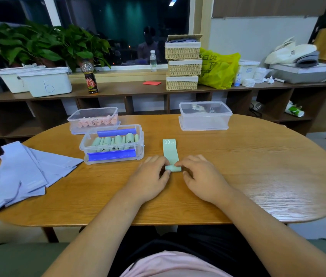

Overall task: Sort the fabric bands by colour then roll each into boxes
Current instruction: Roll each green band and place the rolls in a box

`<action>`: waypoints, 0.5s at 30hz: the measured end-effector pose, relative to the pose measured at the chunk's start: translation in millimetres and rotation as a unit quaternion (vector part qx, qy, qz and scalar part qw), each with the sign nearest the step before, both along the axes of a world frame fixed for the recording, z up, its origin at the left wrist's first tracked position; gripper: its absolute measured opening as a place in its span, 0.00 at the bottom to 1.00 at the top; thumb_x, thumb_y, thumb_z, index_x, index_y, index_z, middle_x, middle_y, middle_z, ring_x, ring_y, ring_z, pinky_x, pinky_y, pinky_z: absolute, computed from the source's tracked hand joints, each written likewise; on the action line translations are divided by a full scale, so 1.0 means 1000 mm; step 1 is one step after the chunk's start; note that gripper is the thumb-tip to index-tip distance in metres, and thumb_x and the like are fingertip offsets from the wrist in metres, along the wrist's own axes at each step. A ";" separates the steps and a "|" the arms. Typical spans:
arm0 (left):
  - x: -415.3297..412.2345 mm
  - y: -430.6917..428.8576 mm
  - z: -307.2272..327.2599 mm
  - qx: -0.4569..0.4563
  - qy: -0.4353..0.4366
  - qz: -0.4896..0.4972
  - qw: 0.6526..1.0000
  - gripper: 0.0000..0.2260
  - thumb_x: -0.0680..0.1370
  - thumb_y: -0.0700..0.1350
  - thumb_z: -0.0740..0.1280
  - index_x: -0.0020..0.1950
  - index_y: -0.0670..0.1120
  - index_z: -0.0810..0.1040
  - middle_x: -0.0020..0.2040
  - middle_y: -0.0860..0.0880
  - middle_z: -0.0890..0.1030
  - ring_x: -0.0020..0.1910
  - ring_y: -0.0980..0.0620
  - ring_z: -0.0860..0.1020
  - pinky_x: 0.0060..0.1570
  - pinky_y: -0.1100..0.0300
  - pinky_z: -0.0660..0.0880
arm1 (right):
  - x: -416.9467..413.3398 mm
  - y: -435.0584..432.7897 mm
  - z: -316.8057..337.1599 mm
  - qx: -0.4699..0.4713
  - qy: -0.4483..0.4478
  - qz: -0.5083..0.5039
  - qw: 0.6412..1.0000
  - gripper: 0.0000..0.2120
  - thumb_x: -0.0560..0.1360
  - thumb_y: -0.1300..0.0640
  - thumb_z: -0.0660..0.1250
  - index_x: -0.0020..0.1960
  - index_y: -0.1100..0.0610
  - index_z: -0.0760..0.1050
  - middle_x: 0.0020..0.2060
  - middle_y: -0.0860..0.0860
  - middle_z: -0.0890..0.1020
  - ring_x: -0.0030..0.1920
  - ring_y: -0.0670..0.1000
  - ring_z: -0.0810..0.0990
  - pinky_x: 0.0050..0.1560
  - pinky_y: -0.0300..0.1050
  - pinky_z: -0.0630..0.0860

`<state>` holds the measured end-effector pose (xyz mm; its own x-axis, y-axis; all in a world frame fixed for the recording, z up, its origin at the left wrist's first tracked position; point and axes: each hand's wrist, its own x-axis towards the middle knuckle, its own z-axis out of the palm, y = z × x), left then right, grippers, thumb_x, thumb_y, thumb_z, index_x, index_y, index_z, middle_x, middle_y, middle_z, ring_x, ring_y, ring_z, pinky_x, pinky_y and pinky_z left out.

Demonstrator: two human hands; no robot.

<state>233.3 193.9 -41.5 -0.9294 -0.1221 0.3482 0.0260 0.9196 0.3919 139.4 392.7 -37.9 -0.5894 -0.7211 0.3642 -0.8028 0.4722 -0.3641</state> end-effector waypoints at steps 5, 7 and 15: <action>-0.002 0.000 0.000 -0.019 -0.008 0.007 1.000 0.16 0.84 0.53 0.64 0.71 0.53 0.76 0.64 0.56 0.77 0.66 0.55 0.70 0.69 0.52 0.71 | -0.015 -0.010 0.007 0.031 -0.013 0.003 0.999 0.19 0.80 0.54 0.67 0.70 0.45 0.78 0.54 0.36 0.77 0.57 0.46 0.71 0.63 0.53 0.76; -0.001 0.001 0.000 -0.017 -0.012 0.010 1.000 0.19 0.84 0.52 0.64 0.74 0.52 0.74 0.67 0.55 0.76 0.69 0.54 0.70 0.71 0.51 0.70 | -0.021 -0.014 0.008 0.036 -0.010 0.003 0.999 0.17 0.80 0.52 0.68 0.69 0.44 0.79 0.52 0.36 0.76 0.55 0.46 0.72 0.61 0.53 0.76; 0.001 -0.001 0.001 0.039 0.013 0.014 0.999 0.21 0.82 0.48 0.68 0.75 0.52 0.71 0.68 0.57 0.74 0.67 0.58 0.70 0.67 0.59 0.71 | -0.024 -0.026 0.002 0.029 -0.001 -0.026 0.999 0.18 0.82 0.45 0.67 0.71 0.45 0.78 0.60 0.43 0.78 0.60 0.48 0.73 0.62 0.54 0.76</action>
